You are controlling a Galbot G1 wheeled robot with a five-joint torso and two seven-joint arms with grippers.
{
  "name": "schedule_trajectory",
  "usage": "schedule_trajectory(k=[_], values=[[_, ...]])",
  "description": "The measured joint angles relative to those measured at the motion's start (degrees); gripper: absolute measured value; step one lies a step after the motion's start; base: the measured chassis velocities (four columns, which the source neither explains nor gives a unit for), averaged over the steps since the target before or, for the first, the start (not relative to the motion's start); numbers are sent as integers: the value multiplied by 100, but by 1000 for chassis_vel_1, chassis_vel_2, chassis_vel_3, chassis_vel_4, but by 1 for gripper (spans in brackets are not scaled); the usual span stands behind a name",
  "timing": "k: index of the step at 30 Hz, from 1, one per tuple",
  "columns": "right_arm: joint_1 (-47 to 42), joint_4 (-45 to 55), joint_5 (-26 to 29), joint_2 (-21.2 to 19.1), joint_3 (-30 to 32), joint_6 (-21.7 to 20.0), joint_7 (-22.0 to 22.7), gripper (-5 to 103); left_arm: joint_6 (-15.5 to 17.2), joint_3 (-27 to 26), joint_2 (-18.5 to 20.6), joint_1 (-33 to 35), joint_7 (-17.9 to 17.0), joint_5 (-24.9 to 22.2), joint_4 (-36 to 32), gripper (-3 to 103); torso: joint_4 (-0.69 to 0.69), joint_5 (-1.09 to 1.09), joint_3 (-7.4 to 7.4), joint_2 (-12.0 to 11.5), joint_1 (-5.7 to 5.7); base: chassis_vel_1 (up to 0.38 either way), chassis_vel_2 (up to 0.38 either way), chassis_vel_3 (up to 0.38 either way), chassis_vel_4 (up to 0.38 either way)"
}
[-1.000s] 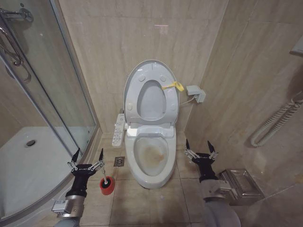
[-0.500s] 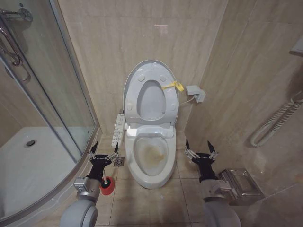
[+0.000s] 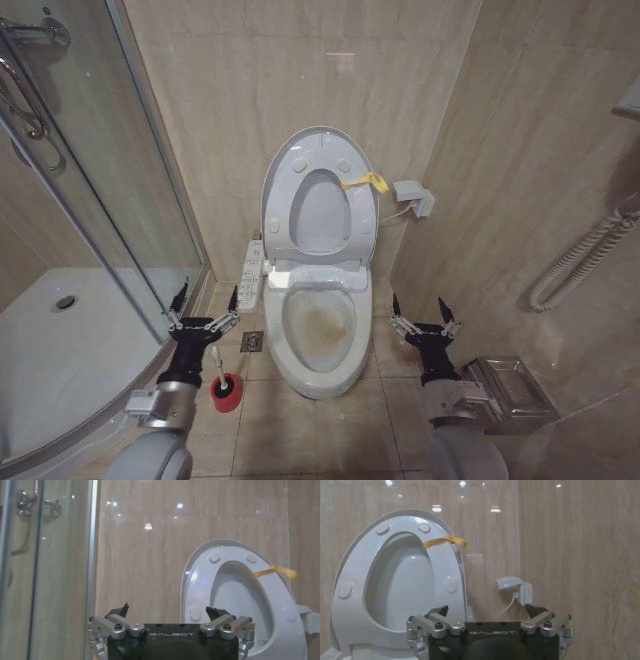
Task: Open the toilet lid, clean the toilet bowl with a toilet brush, close the toilet lid, and flush.
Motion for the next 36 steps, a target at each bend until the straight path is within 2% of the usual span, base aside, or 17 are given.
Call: schedule_trajectory(k=[4, 6, 7, 10, 19, 36], values=[[0, 0, 0, 0, 0, 0, 0, 100, -185, -3, -30, 140, -167, 76, 366, 100, -1, 0, 0, 0, 0, 0, 0, 0, 0], [0, 0, 0, 0, 0, 0, 0, 100, -449, 5, -55, 215, -274, 132, 779, 100, -1, -1, 0, 0, 0, 0, 0, 0, 0], [0, 0, 0, 0, 0, 0, 0, 100, -449, 5, -55, 215, -274, 132, 779, 100, -1, -1, 0, 0, 0, 0, 0, 0, 0], [0, 0, -1, 0, 0, 0, 0, 100, -771, 7, -101, 271, -298, 203, 1078, 100, 0, -1, 0, 0, 0, 0, 0, 0, 0], [0, 0, -1, 0, 0, 0, 0, 100, -882, 107, -213, 304, -89, 409, 902, 100, -1, 0, 0, 0, 0, 0, 0, 0, 0], [4, 0, -1, 0, 0, 0, 0, 100, -969, 118, -258, 323, -42, 435, 951, 100, 0, 0, 3, -2, 7, -85, 80, 82, -82]])
